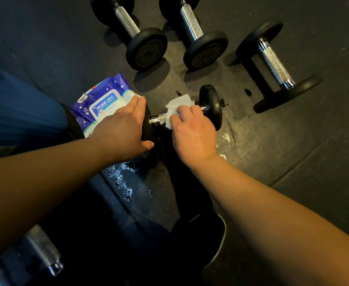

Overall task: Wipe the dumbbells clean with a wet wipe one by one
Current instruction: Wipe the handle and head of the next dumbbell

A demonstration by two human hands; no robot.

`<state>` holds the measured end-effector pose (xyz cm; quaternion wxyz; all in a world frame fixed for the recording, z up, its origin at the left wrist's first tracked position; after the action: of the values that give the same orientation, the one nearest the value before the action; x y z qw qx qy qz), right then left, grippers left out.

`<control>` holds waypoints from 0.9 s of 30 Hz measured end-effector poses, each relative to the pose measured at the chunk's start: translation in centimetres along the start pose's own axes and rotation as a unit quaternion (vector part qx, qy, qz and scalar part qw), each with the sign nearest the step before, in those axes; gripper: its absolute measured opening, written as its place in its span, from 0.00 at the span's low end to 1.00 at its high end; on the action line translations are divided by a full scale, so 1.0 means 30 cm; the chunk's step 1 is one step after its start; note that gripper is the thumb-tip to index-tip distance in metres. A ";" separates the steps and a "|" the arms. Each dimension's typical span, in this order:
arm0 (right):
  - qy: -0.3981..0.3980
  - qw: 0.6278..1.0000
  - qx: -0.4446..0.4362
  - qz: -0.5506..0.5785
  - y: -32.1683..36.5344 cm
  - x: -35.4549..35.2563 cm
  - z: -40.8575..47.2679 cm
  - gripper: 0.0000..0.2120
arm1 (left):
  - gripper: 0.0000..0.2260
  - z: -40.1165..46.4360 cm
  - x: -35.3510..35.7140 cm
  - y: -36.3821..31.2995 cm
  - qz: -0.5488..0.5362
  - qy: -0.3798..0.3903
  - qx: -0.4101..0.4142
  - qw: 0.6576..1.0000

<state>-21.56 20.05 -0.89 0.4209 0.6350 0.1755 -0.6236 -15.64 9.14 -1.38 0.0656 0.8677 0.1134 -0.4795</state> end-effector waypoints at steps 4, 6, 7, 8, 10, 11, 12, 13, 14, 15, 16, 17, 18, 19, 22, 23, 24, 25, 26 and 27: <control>-0.003 1.000 -0.001 0.015 -0.028 -0.010 0.015 0.04 | 0.51 -0.013 -0.001 -0.003 0.002 -0.001 0.001 1.000; 0.006 1.000 -0.007 0.027 -0.024 -0.011 0.032 0.06 | 0.52 -0.021 0.002 -0.007 0.003 -0.004 0.007 1.000; 0.004 0.999 -0.014 0.034 -0.017 -0.014 0.040 0.08 | 0.52 -0.025 0.002 -0.008 0.005 -0.008 0.009 1.000; -0.003 0.999 -0.023 0.040 -0.011 -0.018 0.045 0.10 | 0.52 -0.028 0.002 -0.007 0.007 -0.011 0.009 1.000; -0.021 0.998 -0.033 0.041 -0.008 -0.037 0.049 0.10 | 0.52 -0.030 0.003 -0.004 0.005 -0.011 0.010 1.000; -0.025 0.999 -0.027 0.036 -0.018 -0.045 0.051 0.07 | 0.52 -0.029 0.003 -0.003 0.002 -0.010 0.010 1.000; -0.028 0.999 -0.014 0.026 -0.034 -0.051 0.056 0.04 | 0.52 -0.027 0.002 -0.003 -0.001 -0.008 0.010 1.000; -0.028 1.000 0.000 0.012 -0.050 -0.053 0.058 0.03 | 0.52 -0.025 0.001 -0.003 -0.005 -0.005 0.010 1.000; -0.023 1.000 0.006 0.003 -0.057 -0.047 0.058 0.03 | 0.52 -0.023 0.000 -0.003 -0.007 -0.002 0.009 1.000; -0.017 1.000 0.000 0.009 -0.048 -0.038 0.057 0.04 | 0.52 -0.022 -0.001 -0.003 -0.009 -0.001 0.007 1.000; -0.013 0.999 -0.016 0.028 -0.025 -0.026 0.052 0.08 | 0.52 -0.021 -0.002 -0.004 -0.010 0.000 0.005 1.000; -0.005 0.998 -0.037 0.053 0.009 -0.010 0.043 0.11 | 0.52 -0.021 -0.003 -0.006 -0.009 -0.001 0.005 1.000; 0.008 0.996 -0.054 0.074 0.047 0.006 0.033 0.12 | 0.51 -0.021 -0.005 -0.008 -0.007 -0.004 0.006 1.000; 0.021 0.994 -0.066 0.087 0.079 0.024 0.024 0.13 | 0.51 -0.022 -0.006 -0.010 -0.004 -0.008 0.008 1.000; 0.025 0.996 -0.046 0.071 0.075 0.020 0.021 0.12 | 0.51 -0.028 -0.012 -0.014 -0.003 -0.022 0.016 1.000; 0.017 0.998 -0.017 0.054 0.033 0.007 0.025 0.11 | 0.51 -0.031 -0.014 -0.014 -0.003 -0.027 0.017 0.999; 0.012 0.999 0.021 0.034 -0.019 -0.009 0.027 0.08 | 0.51 -0.032 -0.014 -0.014 -0.004 -0.031 0.018 0.999; 0.006 0.998 0.057 0.018 -0.070 -0.022 0.023 0.05 | 0.51 -0.033 -0.012 -0.014 -0.005 -0.032 0.019 0.999; 0.006 0.996 0.088 0.007 -0.100 -0.031 0.017 0.04 | 0.51 -0.035 -0.008 -0.015 -0.007 -0.032 0.019 0.999; 0.007 0.995 0.094 0.009 -0.100 -0.032 0.011 0.04 | 0.52 -0.038 -0.002 -0.017 -0.010 -0.032 0.017 0.999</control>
<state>-24.17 21.84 -0.89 0.3630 0.6779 0.1133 -0.6292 -14.88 9.86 -0.73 0.0491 0.8518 0.1119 -0.5094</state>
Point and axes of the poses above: each hand's wrist, its own z-axis towards the middle knuckle, its own x-axis out of the palm, y = z × x, the point moved 10 cm from there along z, towards the middle knuckle, and after that the axes turned 11 degrees about z, right-handed, at the moved point
